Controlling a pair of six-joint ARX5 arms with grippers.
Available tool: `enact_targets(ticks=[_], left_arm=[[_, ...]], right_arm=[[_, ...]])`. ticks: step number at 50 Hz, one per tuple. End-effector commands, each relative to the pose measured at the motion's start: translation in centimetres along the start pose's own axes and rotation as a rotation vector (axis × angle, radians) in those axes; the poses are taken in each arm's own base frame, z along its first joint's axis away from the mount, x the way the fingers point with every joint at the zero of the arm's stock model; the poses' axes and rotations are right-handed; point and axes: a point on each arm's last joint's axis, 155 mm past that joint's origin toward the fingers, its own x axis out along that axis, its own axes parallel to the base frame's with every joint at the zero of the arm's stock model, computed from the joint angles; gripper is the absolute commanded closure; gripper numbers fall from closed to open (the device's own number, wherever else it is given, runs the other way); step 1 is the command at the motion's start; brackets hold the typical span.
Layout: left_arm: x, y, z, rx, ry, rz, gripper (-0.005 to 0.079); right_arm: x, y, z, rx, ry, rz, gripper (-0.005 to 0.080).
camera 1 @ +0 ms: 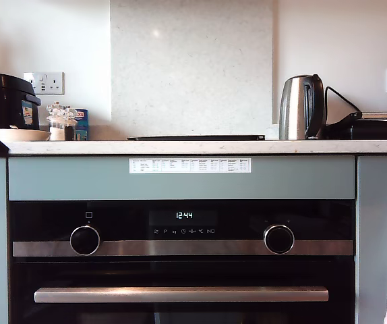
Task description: Switch the oven into microwave mode by turning the left rotary switch to the microwave symbol
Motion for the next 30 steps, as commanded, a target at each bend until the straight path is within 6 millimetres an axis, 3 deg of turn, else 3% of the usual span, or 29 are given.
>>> enact_targets(ticks=[1,18,30], left_arm=[[0.8,0.0,-0.7,-0.007,0.020,-0.007,0.0144],[4.3,0.5,-2.3,-0.040,0.058,-0.014,0.0136],[7.9,1.1,-1.7,-0.044,0.092,0.013,0.0136]], right_arm=[[0.3,0.0,-0.6,0.004,0.017,0.005,0.0764],[0.3,0.0,-0.6,0.004,0.017,0.002,0.0764],[0.3,0.0,-0.6,0.004,0.018,0.001,0.0765]])
